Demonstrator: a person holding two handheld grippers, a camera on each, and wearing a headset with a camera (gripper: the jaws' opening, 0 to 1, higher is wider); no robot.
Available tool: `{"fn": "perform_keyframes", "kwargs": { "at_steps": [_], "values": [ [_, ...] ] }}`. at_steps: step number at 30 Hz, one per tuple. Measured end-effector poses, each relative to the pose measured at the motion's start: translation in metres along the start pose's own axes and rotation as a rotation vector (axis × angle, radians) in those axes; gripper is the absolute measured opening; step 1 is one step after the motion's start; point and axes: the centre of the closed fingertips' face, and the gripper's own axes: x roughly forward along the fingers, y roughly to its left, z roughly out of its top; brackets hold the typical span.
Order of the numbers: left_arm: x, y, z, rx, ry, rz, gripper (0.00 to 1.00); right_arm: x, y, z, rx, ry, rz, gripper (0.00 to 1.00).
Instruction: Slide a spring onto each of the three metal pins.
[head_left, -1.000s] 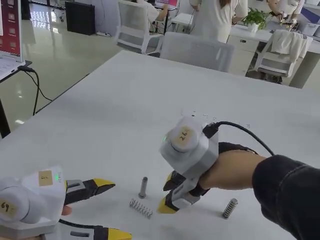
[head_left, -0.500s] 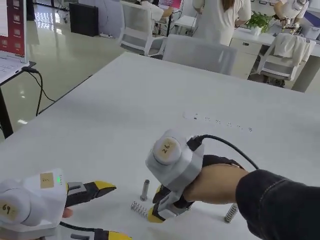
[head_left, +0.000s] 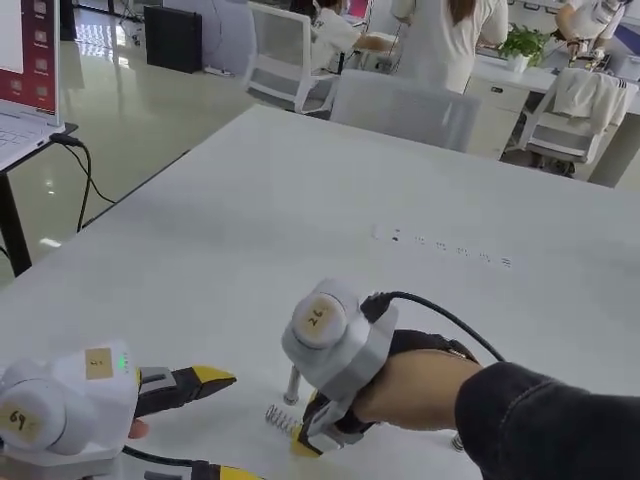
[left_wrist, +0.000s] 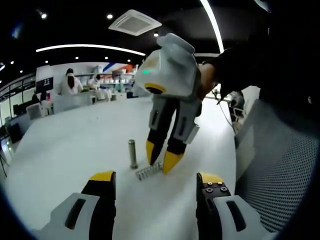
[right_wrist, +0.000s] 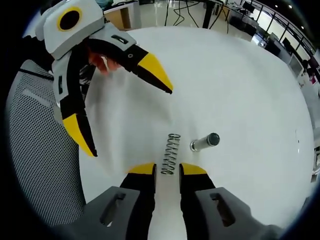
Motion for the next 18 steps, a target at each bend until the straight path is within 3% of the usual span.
{"fn": "perform_keyframes", "kwargs": {
  "at_steps": [9, 18],
  "values": [
    [0.0, 0.0001, -0.0002, 0.002, 0.001, 0.0, 0.6, 0.0009, -0.0005, -0.0018, -0.014, 0.013, -0.011, 0.09],
    [-0.0005, 0.0002, -0.0004, 0.003, 0.002, 0.004, 0.6, -0.0044, 0.0041, -0.0023, -0.036, 0.006, -0.001, 0.08]
  ]
}}
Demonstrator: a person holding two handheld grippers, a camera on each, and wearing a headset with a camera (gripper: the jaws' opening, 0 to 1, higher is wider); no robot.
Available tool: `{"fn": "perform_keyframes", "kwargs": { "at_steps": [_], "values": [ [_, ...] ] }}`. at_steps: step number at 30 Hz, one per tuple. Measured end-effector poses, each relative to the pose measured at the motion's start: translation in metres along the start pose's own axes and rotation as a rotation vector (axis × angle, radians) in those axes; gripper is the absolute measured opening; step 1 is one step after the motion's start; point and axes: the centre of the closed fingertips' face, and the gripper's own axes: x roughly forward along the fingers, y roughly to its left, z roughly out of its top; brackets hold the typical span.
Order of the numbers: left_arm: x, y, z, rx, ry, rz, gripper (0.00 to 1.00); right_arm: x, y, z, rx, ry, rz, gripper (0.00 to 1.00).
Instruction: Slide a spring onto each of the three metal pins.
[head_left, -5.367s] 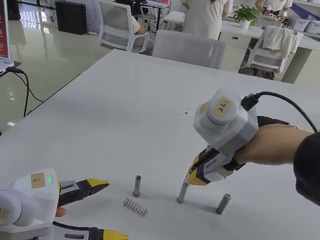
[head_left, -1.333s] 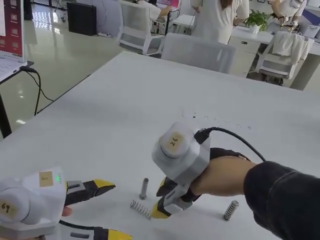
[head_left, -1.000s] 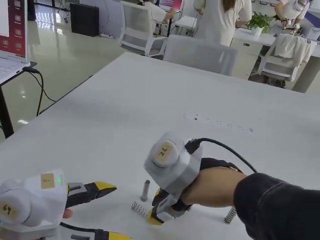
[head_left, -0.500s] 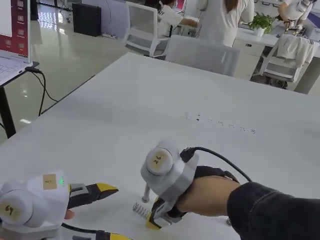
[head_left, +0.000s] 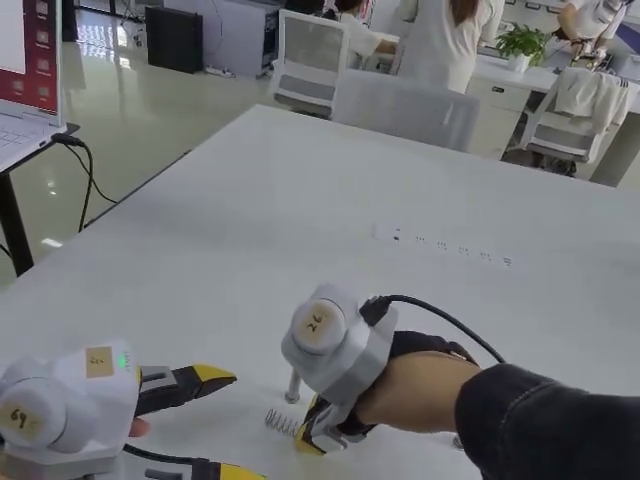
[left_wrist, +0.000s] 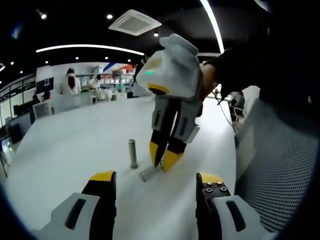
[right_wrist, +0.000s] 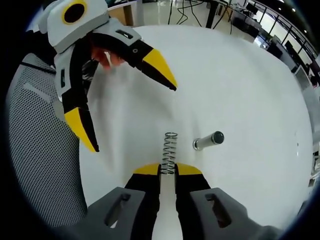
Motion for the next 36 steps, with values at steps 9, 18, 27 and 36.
{"fn": "perform_keyframes", "kwargs": {
  "at_steps": [9, 18, 27, 36],
  "values": [
    [0.001, -0.002, 0.001, 0.003, 0.003, -0.006, 0.57, -0.019, 0.011, 0.005, -0.056, -0.006, 0.032, 0.08],
    [0.0, -0.005, 0.001, 0.007, 0.006, -0.018, 0.51, -0.035, 0.021, 0.015, -0.1, -0.024, 0.069, 0.08],
    [-0.001, -0.008, 0.005, 0.018, 0.002, -0.031, 0.39, -0.04, 0.031, 0.02, -0.149, -0.024, 0.096, 0.08],
    [0.0, -0.015, 0.008, 0.02, -0.008, -0.061, 0.21, -0.042, 0.037, 0.018, -0.203, -0.015, 0.117, 0.08]
  ]
}}
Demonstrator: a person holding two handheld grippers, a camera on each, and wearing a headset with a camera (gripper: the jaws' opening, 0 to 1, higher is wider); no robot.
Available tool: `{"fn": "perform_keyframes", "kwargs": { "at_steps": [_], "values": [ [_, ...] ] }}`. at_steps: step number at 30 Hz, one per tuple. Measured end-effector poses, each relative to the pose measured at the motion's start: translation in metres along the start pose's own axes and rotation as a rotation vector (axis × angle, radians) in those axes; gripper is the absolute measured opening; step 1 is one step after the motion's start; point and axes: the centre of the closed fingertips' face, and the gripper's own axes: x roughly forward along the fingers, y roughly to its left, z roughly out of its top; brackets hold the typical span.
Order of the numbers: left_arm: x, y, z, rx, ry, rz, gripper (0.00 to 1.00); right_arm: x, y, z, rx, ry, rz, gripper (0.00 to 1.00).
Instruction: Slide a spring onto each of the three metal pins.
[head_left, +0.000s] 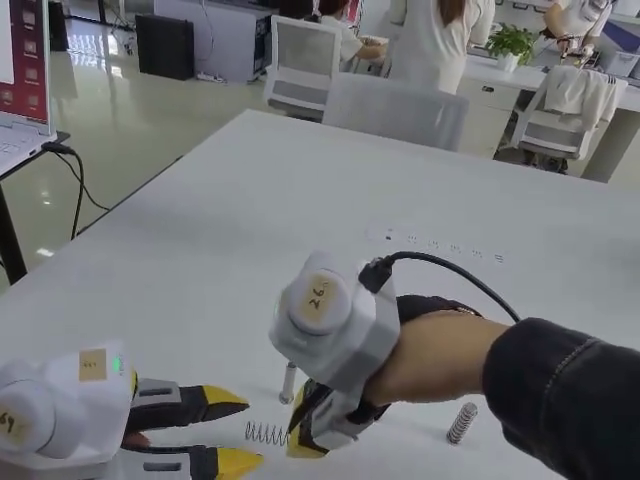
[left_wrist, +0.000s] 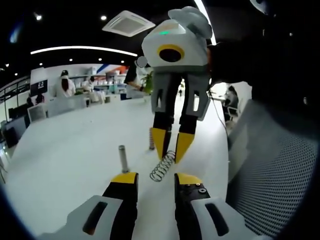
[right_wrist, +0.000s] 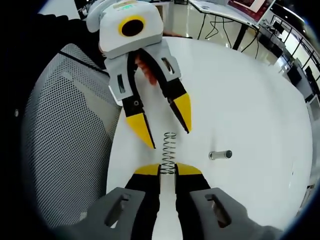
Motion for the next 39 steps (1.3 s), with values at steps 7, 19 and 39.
{"fn": "perform_keyframes", "kwargs": {
  "at_steps": [7, 19, 39],
  "values": [
    [0.003, -0.006, 0.0, 0.004, 0.007, -0.027, 0.19, 0.0, 0.006, -0.002, -0.04, 0.006, 0.022, 0.08],
    [0.005, -0.014, -0.002, 0.019, 0.024, -0.073, 0.06, -0.001, 0.01, -0.003, -0.066, 0.012, 0.034, 0.08],
    [0.006, -0.015, -0.004, 0.047, 0.036, -0.08, 0.03, -0.017, 0.01, 0.01, -0.079, 0.0, 0.014, 0.08]
  ]
}}
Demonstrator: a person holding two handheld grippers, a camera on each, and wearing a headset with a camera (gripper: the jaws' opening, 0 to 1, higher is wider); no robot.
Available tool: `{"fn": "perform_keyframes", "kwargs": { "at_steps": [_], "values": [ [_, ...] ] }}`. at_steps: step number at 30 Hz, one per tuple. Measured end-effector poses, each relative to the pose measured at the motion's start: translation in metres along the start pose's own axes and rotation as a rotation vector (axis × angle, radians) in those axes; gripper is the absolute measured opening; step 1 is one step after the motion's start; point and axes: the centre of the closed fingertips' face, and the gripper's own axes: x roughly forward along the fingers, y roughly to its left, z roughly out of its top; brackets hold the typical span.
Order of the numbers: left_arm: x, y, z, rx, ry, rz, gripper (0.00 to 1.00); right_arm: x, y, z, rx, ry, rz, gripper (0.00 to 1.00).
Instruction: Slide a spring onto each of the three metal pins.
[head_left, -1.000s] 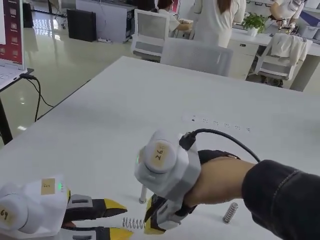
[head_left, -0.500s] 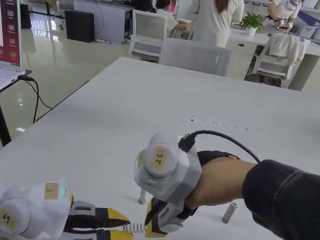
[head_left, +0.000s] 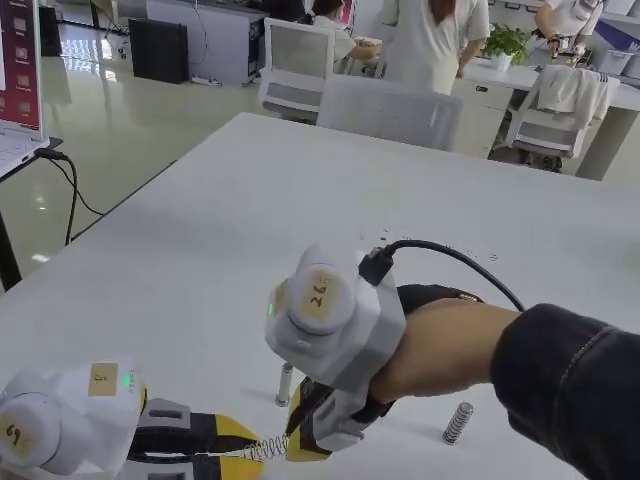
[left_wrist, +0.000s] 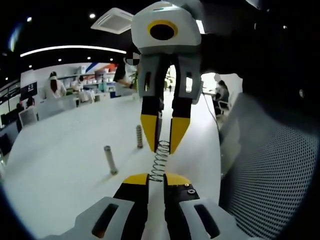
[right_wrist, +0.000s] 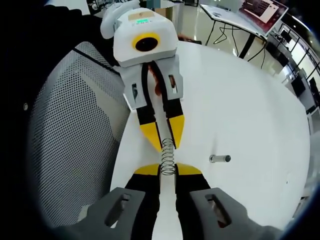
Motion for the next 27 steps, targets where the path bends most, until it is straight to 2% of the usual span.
{"fn": "perform_keyframes", "kwargs": {
  "at_steps": [12, 27],
  "values": [
    [0.001, -0.002, 0.004, 0.003, -0.01, -0.001, 0.03, -0.009, 0.0, 0.013, -0.02, -0.016, -0.027, 0.08],
    [0.003, -0.001, 0.007, -0.004, -0.028, 0.006, 0.02, -0.011, -0.002, 0.024, -0.029, -0.036, -0.047, 0.08]
  ]
}}
